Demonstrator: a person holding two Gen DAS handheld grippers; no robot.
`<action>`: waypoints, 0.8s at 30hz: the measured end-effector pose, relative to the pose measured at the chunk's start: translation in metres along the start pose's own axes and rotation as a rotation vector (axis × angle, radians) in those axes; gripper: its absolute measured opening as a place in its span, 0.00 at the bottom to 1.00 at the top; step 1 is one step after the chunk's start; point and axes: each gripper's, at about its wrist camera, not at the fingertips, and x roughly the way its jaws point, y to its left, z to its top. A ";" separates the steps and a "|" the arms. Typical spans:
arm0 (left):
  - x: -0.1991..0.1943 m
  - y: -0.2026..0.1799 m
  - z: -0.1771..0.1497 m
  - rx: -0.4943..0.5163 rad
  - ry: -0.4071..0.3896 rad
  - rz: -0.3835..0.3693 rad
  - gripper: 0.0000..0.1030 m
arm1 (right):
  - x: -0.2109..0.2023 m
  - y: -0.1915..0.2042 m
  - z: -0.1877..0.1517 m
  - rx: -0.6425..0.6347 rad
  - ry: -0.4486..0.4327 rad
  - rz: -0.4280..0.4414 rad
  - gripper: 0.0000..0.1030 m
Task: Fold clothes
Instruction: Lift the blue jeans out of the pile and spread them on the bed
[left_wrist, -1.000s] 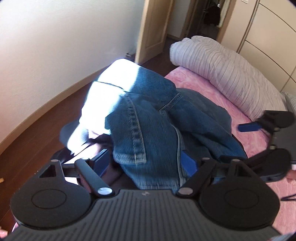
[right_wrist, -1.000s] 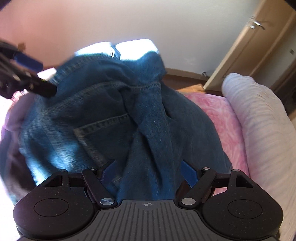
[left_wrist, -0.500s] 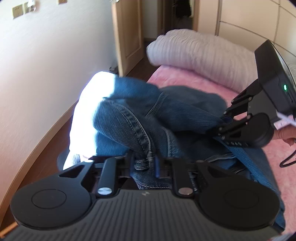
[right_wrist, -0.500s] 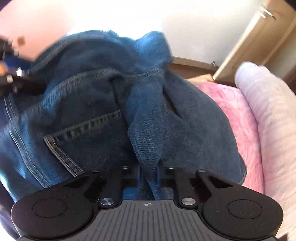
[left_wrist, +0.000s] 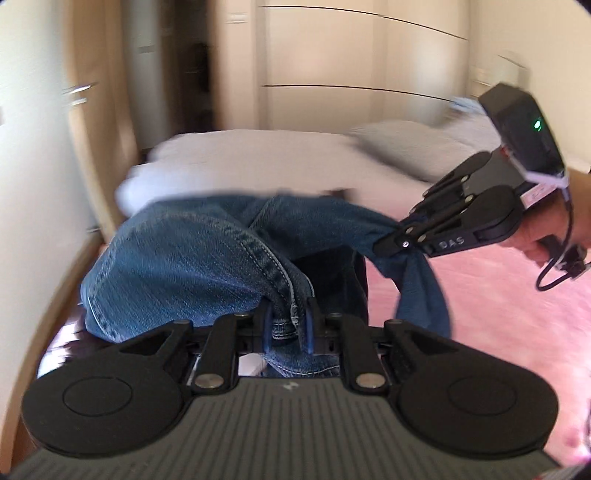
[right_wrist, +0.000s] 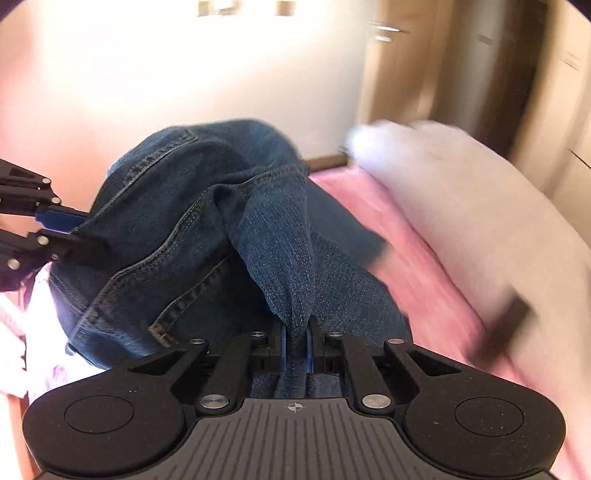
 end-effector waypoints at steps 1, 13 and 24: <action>-0.003 -0.029 0.004 0.029 0.012 -0.038 0.13 | -0.024 -0.009 -0.023 0.050 0.005 -0.017 0.08; 0.003 -0.355 0.016 0.130 0.113 -0.503 0.12 | -0.309 -0.092 -0.302 0.510 0.040 -0.335 0.09; 0.050 -0.449 0.031 0.139 0.273 -0.662 0.14 | -0.392 -0.148 -0.384 0.672 0.068 -0.456 0.09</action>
